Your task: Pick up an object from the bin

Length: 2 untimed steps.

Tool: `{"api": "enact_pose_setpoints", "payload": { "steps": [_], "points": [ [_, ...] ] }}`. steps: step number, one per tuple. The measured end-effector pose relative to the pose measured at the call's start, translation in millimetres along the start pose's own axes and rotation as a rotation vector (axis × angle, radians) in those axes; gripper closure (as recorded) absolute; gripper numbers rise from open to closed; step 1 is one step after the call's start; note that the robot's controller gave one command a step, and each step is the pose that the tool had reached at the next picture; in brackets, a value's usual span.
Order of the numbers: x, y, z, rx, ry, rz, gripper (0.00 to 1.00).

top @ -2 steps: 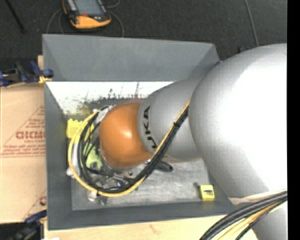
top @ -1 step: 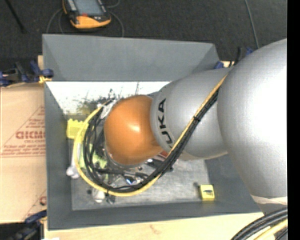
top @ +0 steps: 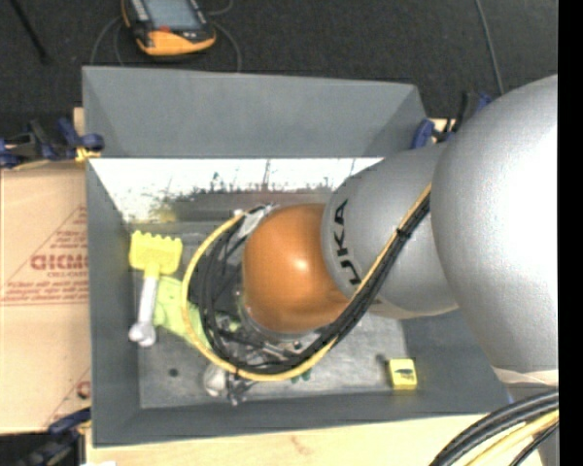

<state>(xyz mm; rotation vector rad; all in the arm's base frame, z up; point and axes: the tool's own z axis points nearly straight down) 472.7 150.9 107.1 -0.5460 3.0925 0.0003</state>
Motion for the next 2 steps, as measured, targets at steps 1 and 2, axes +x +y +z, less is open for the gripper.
{"api": "enact_pose_setpoints", "payload": {
  "steps": [1, 2],
  "points": [
    [-0.2, 0, 0, -0.001, 0.000, 0.001, 1.00],
    [9.1, -34, -130, 0.001, -0.002, -0.018, 1.00]
  ]
}}
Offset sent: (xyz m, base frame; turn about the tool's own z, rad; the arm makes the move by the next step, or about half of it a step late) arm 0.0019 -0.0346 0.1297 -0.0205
